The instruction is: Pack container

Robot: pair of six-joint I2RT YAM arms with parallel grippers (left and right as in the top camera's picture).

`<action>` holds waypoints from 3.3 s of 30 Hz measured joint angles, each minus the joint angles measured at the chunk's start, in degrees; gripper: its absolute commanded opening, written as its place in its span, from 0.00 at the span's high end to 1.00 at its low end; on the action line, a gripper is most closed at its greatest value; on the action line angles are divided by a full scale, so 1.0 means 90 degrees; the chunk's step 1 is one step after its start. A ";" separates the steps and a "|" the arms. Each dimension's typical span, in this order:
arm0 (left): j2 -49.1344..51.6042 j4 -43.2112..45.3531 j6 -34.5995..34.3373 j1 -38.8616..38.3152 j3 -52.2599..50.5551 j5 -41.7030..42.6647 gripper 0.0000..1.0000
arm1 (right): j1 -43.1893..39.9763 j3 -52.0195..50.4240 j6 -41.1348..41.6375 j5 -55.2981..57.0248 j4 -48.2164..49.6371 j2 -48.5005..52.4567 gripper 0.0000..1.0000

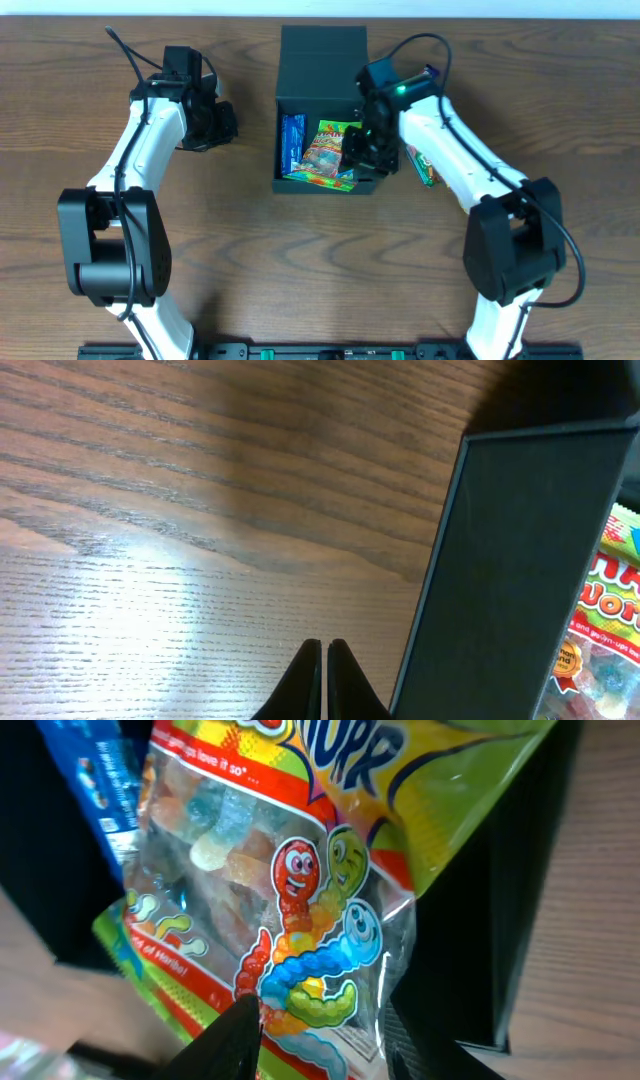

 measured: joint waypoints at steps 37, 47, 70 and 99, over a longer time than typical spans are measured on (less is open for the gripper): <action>0.0000 0.0002 0.0000 0.0000 0.0000 0.0000 0.94 | 0.0214 0.0000 0.1022 0.1367 0.0719 0.0410 0.98; 0.0000 0.0002 0.0000 0.0000 0.0000 0.0000 0.94 | 0.0211 0.0000 0.0993 0.1486 0.1030 0.0413 0.99; 0.0000 0.0002 0.0000 0.0000 0.0000 0.0129 0.94 | 0.0257 0.0855 0.0100 0.1843 0.1180 0.0053 0.59; 0.0000 0.0000 0.0000 0.0000 0.0000 0.0146 0.94 | 0.0653 0.0964 -0.0231 0.4150 0.1367 0.1702 0.98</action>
